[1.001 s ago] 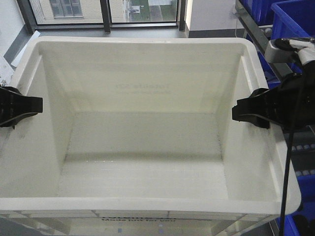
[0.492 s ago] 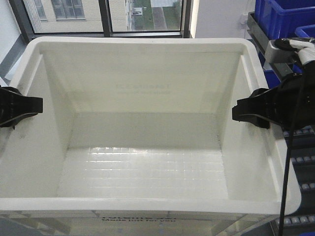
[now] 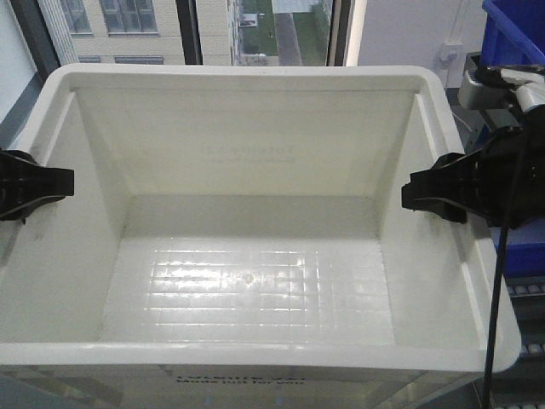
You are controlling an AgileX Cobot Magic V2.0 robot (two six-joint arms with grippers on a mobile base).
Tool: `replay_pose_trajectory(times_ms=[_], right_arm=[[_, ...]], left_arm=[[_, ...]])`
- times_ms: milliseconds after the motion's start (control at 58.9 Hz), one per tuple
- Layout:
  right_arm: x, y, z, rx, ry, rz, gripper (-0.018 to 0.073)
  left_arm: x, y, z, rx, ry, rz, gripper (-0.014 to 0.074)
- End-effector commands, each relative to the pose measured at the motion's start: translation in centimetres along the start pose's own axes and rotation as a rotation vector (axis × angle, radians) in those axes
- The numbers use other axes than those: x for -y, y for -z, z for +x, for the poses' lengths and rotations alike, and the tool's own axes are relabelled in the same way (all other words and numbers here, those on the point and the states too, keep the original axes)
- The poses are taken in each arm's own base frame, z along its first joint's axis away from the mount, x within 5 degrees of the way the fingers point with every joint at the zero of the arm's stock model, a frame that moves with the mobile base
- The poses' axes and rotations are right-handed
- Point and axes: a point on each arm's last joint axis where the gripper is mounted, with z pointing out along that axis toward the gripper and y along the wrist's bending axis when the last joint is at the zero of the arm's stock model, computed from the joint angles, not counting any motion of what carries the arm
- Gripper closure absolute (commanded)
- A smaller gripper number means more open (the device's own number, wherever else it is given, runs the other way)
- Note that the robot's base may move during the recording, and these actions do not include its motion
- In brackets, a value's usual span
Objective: Move bin from left to right shelf
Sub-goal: 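Carry the tote with both grippers while turning toward the blue-bin shelves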
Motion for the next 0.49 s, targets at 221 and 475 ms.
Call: replay_pose_trajectory(times_ms=[221,475], right_arm=[[-0.83,2.06,-1.42,0.142,0.043,-0.027,0.0564],[-0.83,2.06,-1.42,0.142,0.043,-0.027,0.0564]], left_arm=[[0.58,1.77,-1.73,0.178,-0.039,0.04,0.0602],[0.58,1.77,-1.73,0.178,-0.039,0.04,0.0602]])
